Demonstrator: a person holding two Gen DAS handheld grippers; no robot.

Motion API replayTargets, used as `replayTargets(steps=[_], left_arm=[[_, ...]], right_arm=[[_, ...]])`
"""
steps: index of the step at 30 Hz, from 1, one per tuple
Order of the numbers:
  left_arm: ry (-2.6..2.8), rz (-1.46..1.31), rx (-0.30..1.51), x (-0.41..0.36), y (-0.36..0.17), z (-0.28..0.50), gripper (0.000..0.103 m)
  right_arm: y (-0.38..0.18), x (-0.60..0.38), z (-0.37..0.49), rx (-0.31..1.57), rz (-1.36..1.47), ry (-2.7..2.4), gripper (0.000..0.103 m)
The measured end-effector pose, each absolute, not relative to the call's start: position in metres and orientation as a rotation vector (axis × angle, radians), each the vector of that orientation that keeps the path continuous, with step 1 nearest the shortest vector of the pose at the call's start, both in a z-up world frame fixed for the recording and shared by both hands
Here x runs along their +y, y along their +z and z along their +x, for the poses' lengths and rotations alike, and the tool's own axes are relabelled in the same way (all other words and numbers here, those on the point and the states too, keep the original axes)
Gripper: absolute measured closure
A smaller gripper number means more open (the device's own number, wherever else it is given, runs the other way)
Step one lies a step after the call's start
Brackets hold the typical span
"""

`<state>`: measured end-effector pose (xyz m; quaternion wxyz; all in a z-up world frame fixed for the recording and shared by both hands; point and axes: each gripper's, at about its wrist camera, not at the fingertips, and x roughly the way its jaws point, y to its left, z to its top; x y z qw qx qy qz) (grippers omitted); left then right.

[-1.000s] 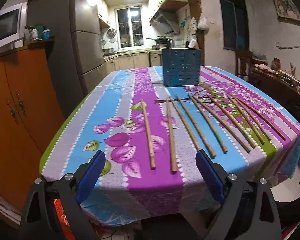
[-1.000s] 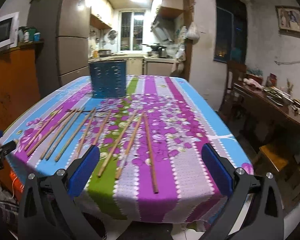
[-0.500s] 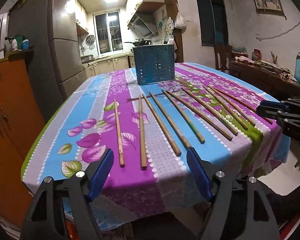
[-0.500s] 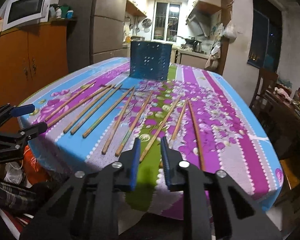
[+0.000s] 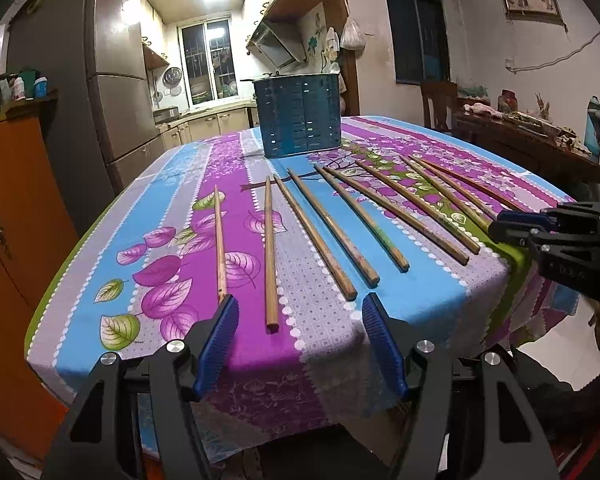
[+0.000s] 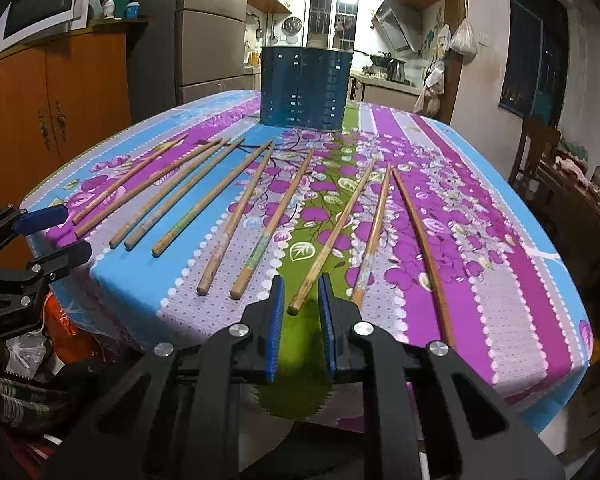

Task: Organize utensils
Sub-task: 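Lower the left tool to one chopstick while the right tool lowers to another, then close the left tool on a wooden chopstick while the right tool grasps another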

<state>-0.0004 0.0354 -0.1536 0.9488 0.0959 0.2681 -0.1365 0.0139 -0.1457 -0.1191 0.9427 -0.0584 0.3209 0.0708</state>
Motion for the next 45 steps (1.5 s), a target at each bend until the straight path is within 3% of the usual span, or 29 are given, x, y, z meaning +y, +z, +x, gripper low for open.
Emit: replayTargets(steps=[3,11,29,33,37,39,45], left_arm=[[-0.291,0.164,0.563,0.039,-0.156,0.007,0.053],[-0.311,0.132,0.57,0.045,-0.162,0.014,0.063],[-0.308,0.121,0.515,0.045,-0.167,0.008,0.065],[-0.288,0.108,0.509,0.05,-0.168,0.008,0.082],[-0.287,0.102,0.515,0.053,-0.166,0.008,0.086],[-0.275,0.097,0.517,0.054,-0.165,0.009,0.093],[-0.248,0.07,0.536,0.058,-0.162,0.014,0.095]], right_arm=[[-0.122,-0.143,0.015,0.658,-0.117,0.143,0.09],[-0.124,-0.143,0.018,0.654,-0.095,0.106,0.094],[-0.126,-0.142,0.015,0.647,-0.032,0.029,0.094],[-0.126,-0.142,0.016,0.648,-0.015,0.027,0.095],[-0.125,-0.139,0.018,0.648,-0.014,0.02,0.096],[-0.125,-0.139,0.018,0.649,-0.014,0.02,0.096],[-0.123,-0.14,0.019,0.638,-0.01,0.015,0.097]])
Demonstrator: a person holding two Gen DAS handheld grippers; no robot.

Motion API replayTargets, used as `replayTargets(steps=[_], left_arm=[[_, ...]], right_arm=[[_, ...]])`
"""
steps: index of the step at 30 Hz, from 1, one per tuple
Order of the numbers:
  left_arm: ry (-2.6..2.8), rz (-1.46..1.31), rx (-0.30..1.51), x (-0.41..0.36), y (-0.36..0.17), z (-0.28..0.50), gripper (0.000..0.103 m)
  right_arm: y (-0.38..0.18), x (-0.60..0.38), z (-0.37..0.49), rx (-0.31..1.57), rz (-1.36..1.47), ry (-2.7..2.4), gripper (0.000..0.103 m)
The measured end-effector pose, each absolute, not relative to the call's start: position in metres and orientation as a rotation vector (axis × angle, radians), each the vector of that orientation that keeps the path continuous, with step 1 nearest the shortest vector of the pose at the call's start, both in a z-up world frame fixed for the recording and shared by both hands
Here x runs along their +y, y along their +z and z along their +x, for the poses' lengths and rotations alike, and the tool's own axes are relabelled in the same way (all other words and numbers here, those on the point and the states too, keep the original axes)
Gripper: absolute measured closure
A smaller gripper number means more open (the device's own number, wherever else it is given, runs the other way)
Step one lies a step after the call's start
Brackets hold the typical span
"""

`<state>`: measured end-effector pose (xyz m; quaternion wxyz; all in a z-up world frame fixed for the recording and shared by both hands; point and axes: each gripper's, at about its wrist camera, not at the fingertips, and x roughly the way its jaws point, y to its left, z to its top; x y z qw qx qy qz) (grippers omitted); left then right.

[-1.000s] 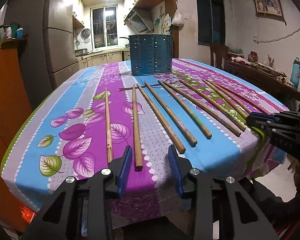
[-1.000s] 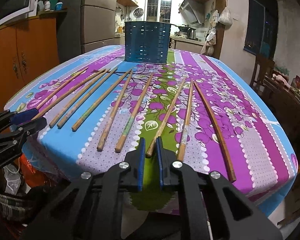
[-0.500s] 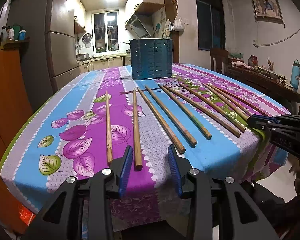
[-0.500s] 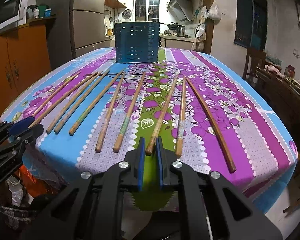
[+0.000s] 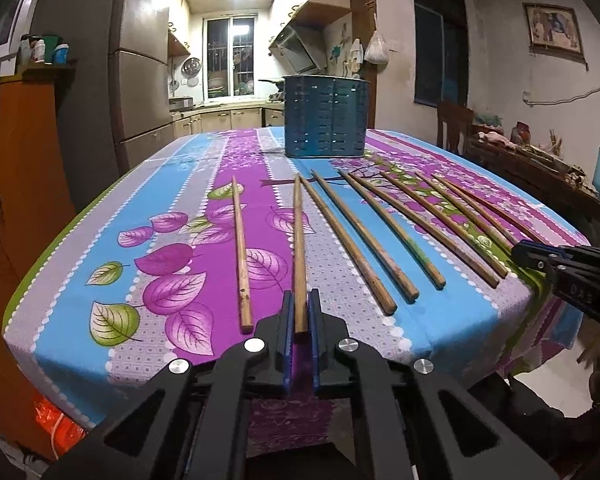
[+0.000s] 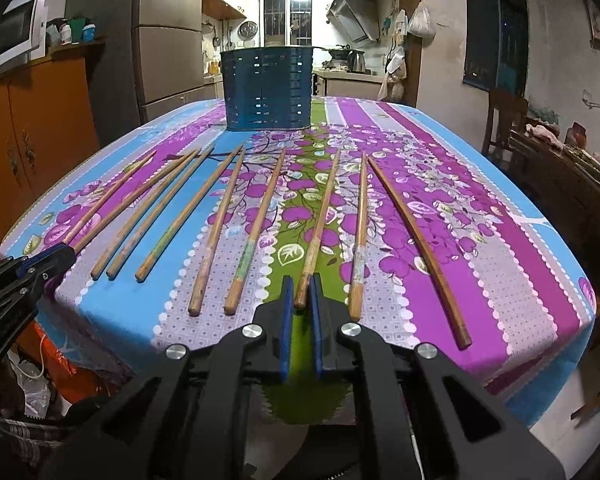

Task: Organize utensils
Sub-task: 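Close the left tool on a wooden chopstick while the right tool grasps another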

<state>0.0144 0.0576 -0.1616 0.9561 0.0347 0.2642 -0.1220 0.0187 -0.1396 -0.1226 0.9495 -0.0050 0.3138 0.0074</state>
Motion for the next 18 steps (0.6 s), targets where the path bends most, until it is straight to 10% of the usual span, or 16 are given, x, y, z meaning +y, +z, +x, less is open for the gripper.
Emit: replayTargets(steps=[18], left_arm=[[-0.209,0.034,0.43,0.064,-0.097,0.01,0.095]], right_arm=[[-0.069,-0.149,0.003,0.433,-0.086,0.025,0.098]])
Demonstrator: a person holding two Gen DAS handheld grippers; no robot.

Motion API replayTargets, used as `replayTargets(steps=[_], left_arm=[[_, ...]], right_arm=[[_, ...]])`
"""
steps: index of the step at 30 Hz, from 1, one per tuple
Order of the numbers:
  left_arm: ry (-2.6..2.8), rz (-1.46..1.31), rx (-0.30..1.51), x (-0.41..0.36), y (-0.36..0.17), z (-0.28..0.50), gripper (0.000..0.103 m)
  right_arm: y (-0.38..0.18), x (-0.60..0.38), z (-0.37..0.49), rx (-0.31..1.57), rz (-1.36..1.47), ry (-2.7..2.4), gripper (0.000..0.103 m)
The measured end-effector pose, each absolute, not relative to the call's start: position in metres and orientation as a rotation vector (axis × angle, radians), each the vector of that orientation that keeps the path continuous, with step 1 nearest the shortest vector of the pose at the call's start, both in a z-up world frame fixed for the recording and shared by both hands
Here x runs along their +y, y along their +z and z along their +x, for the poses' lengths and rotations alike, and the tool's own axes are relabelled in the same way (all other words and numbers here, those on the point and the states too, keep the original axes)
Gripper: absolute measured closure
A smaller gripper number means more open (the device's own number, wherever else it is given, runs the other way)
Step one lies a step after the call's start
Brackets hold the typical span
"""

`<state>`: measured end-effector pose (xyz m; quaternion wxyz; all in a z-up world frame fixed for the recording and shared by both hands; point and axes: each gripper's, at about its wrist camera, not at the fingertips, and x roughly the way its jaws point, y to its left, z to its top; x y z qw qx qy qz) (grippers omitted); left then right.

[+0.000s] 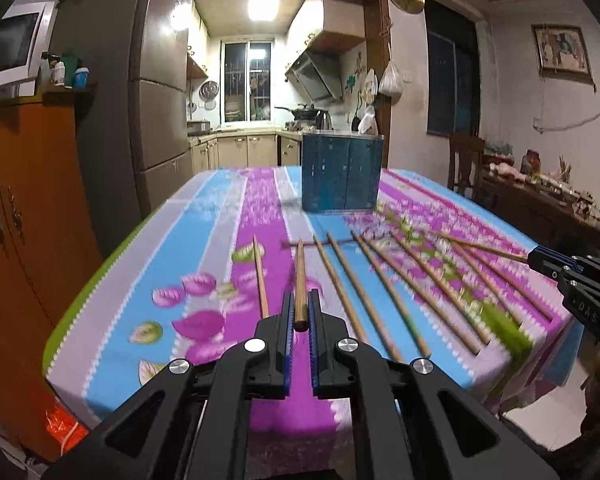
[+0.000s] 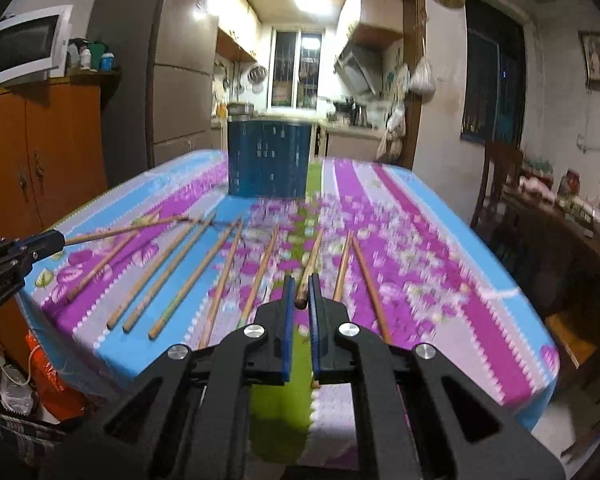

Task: Organize utensils
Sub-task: 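Close the left tool on a wooden chopstick while the right tool grasps another, then carry the left tool's chopstick into the blue holder while the right tool does likewise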

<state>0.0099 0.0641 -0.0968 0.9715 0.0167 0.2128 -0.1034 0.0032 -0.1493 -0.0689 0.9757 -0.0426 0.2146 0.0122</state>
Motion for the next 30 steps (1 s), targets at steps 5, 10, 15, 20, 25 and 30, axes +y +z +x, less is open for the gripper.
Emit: replayTargets(steps=[5,10,15,20,25,30], left_arm=[[-0.23,0.038,0.369,0.062,-0.062,0.018,0.095],[-0.261,0.023,0.317,0.061,-0.023,0.033,0.095],[-0.271,0.037,0.28,0.058,0.008,0.05,0.095],[-0.3,0.036,0.269,0.055,0.03,0.066,0.095],[-0.304,0.046,0.271,0.052,0.043,0.073,0.095],[-0.307,0.071,0.263,0.049,0.057,0.073,0.095]], right_arm=[[-0.036,-0.156,0.006,0.33,-0.117,0.04,0.098],[-0.006,-0.165,0.021,0.262,-0.132,0.074,0.098],[0.02,-0.173,0.038,0.23,-0.126,0.125,0.098],[0.043,-0.181,0.059,0.224,-0.094,0.182,0.098],[0.064,-0.189,0.066,0.209,-0.056,0.226,0.098],[0.078,-0.193,0.074,0.218,-0.038,0.262,0.098]])
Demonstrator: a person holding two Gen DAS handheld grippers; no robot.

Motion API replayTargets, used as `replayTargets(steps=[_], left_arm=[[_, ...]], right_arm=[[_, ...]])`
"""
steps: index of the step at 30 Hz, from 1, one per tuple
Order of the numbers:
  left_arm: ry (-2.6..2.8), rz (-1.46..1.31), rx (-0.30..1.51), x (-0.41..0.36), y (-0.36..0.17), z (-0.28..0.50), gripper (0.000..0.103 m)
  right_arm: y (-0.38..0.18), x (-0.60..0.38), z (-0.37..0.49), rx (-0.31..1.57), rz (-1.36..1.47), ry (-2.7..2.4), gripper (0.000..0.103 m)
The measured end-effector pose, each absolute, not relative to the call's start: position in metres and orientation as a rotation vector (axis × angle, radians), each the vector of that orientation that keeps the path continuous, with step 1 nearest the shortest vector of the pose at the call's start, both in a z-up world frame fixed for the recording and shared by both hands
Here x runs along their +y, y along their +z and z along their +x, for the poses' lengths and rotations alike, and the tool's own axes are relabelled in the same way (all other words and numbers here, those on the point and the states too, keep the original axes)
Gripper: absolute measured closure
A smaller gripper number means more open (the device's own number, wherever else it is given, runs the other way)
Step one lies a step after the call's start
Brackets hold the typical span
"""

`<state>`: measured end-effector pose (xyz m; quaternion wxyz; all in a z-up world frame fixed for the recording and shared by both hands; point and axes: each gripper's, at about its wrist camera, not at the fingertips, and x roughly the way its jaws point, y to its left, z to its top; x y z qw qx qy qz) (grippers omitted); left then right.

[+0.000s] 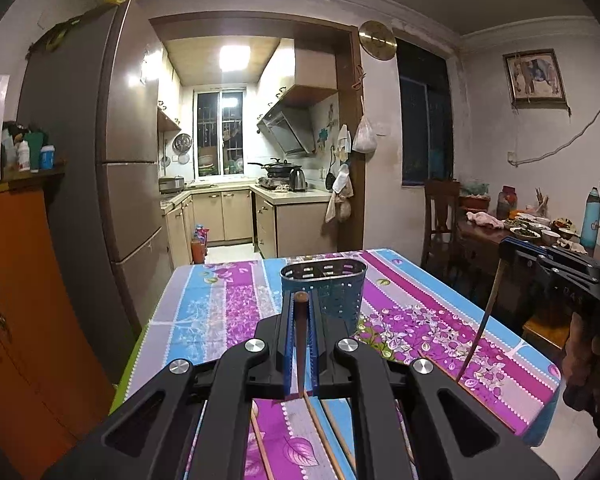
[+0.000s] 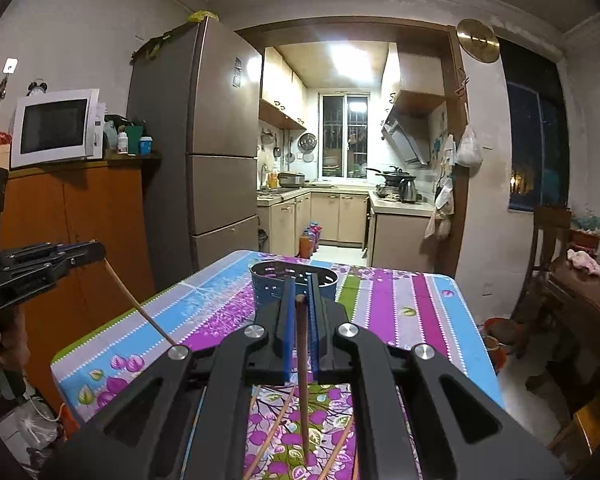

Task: Organize utensils
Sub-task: 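Carry the left tool's chopstick into the blue holder while the right tool does likewise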

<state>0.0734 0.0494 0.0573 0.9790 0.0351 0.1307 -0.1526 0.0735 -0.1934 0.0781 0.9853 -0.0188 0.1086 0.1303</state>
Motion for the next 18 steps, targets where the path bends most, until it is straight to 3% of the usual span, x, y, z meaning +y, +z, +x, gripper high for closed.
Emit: replayTargets(steps=[11,18], left_arm=[[-0.276,0.109,0.308,0.042,0.06,0.09,0.095],[-0.334,0.1,0.281,0.03,0.093,0.131,0.095]], right_arm=[[0.09,-0.197,0.083,0.248,0.013,0.314,0.098],[0.117,-0.192,0.115,0.221,-0.008,0.328,0.098]])
